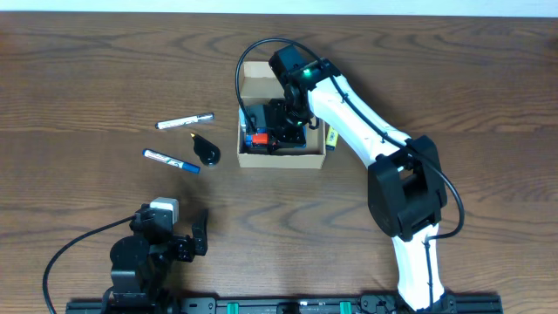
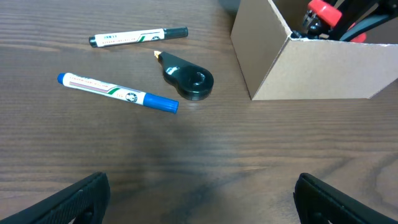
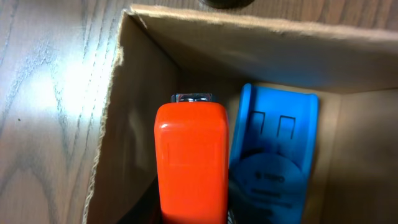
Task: Pack container
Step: 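Carry the red stapler into the box beside the duster, then release the stapler and raise the right gripper away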
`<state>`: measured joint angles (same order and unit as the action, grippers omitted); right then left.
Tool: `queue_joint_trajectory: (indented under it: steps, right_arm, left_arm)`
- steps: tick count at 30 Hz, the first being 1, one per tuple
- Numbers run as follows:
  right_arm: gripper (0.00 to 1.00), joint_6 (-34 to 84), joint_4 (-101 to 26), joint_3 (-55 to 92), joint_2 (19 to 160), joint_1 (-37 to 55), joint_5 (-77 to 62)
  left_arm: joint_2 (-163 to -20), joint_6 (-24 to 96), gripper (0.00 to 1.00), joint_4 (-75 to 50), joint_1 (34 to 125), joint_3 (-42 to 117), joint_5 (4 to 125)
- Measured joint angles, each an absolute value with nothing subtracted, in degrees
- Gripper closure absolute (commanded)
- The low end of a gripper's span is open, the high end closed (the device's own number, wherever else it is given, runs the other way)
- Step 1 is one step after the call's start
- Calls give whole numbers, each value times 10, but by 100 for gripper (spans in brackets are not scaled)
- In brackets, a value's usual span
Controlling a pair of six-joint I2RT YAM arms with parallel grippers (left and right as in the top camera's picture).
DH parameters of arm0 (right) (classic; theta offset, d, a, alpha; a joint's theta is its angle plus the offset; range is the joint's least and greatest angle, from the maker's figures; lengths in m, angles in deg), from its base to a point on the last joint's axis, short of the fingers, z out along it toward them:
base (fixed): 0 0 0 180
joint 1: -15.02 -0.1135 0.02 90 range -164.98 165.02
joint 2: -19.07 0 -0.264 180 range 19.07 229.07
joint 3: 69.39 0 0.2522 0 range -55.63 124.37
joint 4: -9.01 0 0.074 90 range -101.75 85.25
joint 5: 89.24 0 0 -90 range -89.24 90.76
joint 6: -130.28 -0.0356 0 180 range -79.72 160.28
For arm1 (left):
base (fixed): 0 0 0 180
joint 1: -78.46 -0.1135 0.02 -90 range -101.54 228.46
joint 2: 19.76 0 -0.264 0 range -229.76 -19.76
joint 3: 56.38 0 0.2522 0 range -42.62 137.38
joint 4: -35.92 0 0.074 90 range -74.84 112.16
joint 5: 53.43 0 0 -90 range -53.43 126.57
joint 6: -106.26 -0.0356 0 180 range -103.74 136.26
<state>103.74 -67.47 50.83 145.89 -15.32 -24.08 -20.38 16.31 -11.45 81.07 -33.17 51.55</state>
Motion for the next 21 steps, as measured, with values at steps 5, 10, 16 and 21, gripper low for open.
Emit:
queue_joint_trajectory:
  steps: [5, 10, 16, 21]
  right_arm:
    - [83, 1034, -674, 508, 1470, -153, -241]
    - [68, 1026, -672, 508, 1472, -153, -241]
    - [62, 1018, -669, 508, 1472, -153, -243]
    - [66, 1011, -669, 509, 1472, -153, -243]
  left_arm:
    - [-204, 163, 5, -114, 811, -332, 515]
    - [-204, 163, 5, -114, 811, -332, 516]
    - [-204, 163, 5, -114, 811, -332, 516]
    - [-204, 163, 5, -114, 811, -332, 516]
